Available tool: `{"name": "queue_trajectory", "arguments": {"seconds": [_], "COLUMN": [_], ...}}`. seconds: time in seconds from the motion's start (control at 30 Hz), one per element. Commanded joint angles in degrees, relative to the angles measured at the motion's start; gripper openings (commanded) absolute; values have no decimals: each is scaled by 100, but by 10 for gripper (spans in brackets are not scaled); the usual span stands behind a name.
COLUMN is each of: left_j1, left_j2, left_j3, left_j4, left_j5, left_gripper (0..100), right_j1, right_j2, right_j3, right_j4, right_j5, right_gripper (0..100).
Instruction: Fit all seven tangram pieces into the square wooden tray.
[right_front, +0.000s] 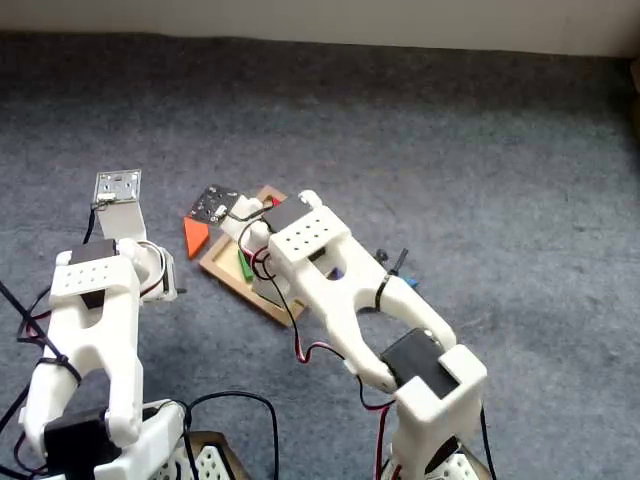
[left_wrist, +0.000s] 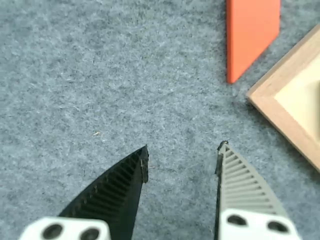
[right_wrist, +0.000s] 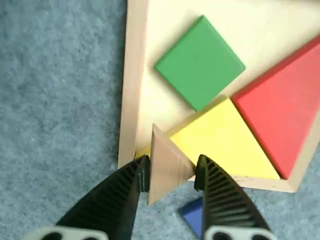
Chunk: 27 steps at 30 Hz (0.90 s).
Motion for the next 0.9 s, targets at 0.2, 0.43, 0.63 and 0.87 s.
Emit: {"name": "queue_trajectory", "arguments": {"seconds": [0.2, 0.43, 0.63, 0.87], "left_j1": [-66, -57, -57, -57], "left_j2": [-189, -189, -189, -189], "left_j3": [-4, -4, -4, -4], "left_j4": [-70, -70, -70, -70], "left_j5": [26, 26, 26, 26], "left_gripper": [231, 231, 231, 231], "right_j1": [-321, -356, -347, -338], "right_j2": [295, 514, 743, 866], "right_j3": [-620, -760, -1156, -1174], "right_j4": [-4, -127, -84, -75], "right_j5": [70, -132, -404, -404], "right_gripper": [139, 139, 139, 217]}}
